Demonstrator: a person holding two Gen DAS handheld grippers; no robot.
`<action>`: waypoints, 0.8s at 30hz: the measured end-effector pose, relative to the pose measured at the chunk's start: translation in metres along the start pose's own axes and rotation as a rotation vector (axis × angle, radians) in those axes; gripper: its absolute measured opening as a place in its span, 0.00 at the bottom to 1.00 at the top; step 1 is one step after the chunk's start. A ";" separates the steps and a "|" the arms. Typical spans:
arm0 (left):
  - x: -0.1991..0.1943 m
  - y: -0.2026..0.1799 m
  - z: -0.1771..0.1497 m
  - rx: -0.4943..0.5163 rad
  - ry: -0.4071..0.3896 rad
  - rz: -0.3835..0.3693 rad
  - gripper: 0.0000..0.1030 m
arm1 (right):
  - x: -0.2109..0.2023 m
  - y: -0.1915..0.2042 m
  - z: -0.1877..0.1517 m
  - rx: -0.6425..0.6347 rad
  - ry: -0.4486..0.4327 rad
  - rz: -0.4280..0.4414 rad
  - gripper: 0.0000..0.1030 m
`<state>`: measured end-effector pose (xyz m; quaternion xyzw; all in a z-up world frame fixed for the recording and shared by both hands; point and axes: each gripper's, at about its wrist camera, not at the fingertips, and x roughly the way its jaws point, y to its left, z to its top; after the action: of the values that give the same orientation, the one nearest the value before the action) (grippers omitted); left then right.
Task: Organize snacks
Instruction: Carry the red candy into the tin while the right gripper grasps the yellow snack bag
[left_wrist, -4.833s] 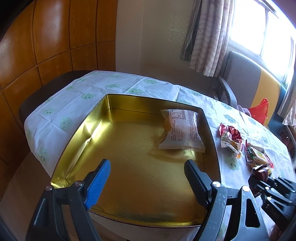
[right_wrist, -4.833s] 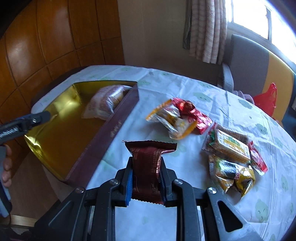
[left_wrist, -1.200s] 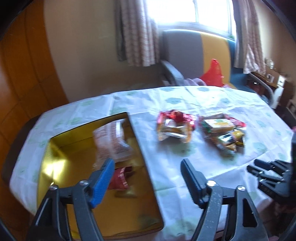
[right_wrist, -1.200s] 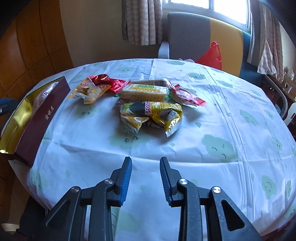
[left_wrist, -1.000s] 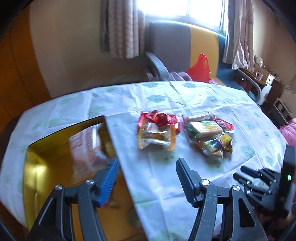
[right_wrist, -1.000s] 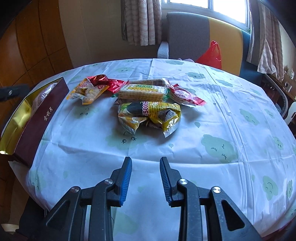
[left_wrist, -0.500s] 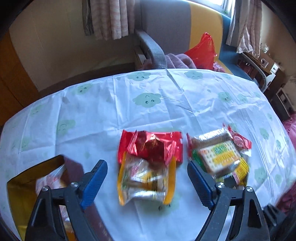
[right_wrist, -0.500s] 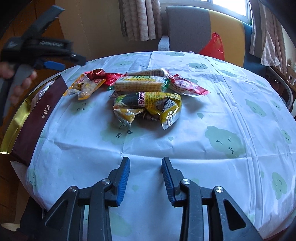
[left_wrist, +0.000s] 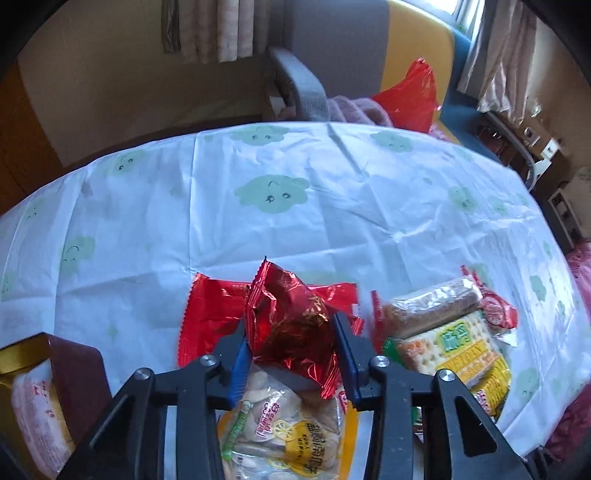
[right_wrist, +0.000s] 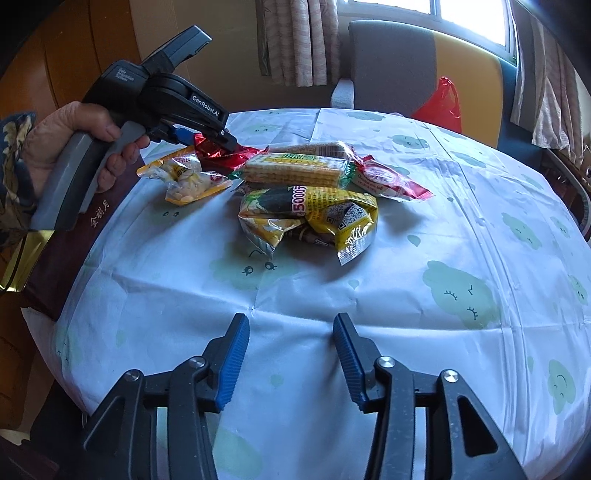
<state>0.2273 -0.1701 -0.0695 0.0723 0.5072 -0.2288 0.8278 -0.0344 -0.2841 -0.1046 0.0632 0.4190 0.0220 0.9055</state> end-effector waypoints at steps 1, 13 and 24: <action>-0.007 -0.001 -0.003 0.005 -0.025 -0.018 0.39 | 0.000 0.000 0.000 0.002 -0.001 0.002 0.47; -0.114 -0.027 -0.065 0.104 -0.210 -0.092 0.40 | -0.015 -0.025 0.008 0.100 -0.015 -0.003 0.47; -0.117 -0.050 -0.179 0.167 -0.138 -0.098 0.40 | -0.021 -0.069 0.016 0.313 0.000 0.074 0.47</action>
<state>0.0154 -0.1153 -0.0465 0.1005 0.4312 -0.3149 0.8395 -0.0368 -0.3560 -0.0876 0.2190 0.4147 -0.0105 0.8831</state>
